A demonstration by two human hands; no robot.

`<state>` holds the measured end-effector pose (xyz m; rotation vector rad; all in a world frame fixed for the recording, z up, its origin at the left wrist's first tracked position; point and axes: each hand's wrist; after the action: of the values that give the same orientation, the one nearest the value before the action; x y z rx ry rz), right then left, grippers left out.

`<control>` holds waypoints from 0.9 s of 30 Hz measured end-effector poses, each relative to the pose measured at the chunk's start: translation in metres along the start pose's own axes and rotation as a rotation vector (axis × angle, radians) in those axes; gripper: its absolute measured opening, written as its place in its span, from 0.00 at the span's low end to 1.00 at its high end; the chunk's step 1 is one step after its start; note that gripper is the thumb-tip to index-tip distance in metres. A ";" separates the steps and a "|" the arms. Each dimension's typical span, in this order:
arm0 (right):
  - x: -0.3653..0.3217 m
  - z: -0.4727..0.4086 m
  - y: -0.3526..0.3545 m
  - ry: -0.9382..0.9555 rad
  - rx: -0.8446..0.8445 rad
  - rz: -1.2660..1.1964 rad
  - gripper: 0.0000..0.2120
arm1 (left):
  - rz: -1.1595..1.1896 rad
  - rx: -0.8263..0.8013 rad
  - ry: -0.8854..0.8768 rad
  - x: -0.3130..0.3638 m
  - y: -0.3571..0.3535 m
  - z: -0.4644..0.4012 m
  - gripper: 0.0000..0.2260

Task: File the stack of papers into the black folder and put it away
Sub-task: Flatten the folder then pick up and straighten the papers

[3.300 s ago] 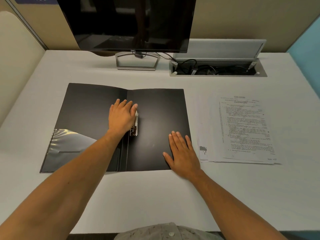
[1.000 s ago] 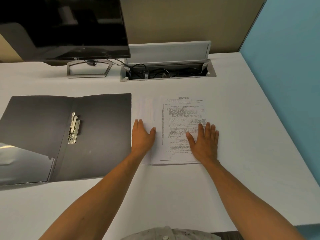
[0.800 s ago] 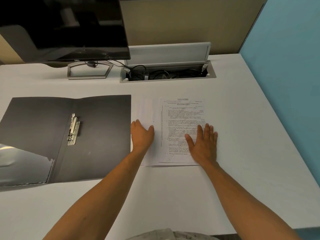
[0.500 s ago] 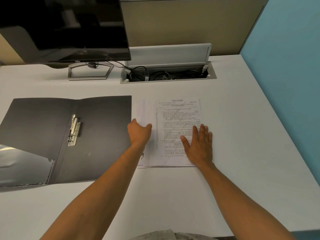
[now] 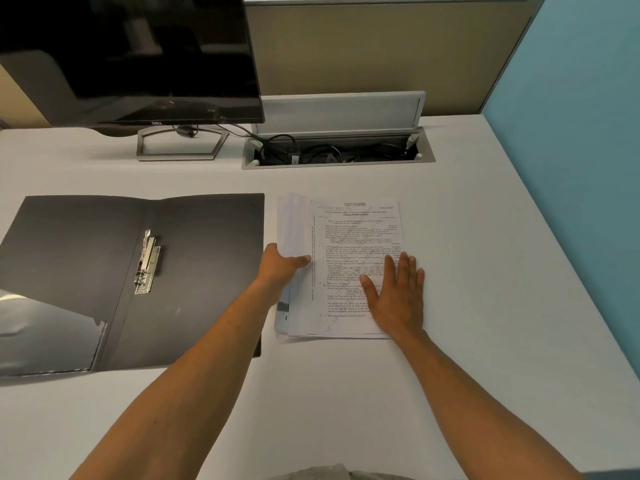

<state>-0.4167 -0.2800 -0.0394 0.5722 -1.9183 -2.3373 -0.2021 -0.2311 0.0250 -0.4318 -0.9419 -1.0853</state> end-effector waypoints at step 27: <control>-0.046 -0.020 0.046 -0.149 -0.175 -1.546 0.17 | 0.034 -0.151 -0.405 0.012 0.057 0.037 0.23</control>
<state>-0.3762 -0.2955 0.0126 2.5852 -1.2854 -3.1414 -0.1658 -0.1864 0.0631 -0.8102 -1.2059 -1.0609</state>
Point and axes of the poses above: each hand's wrist, its own z-axis away from the middle knuckle, its own y-axis out of the back of the hand, x = y × z, and after that the axes turned 5 degrees about -x, right-handed
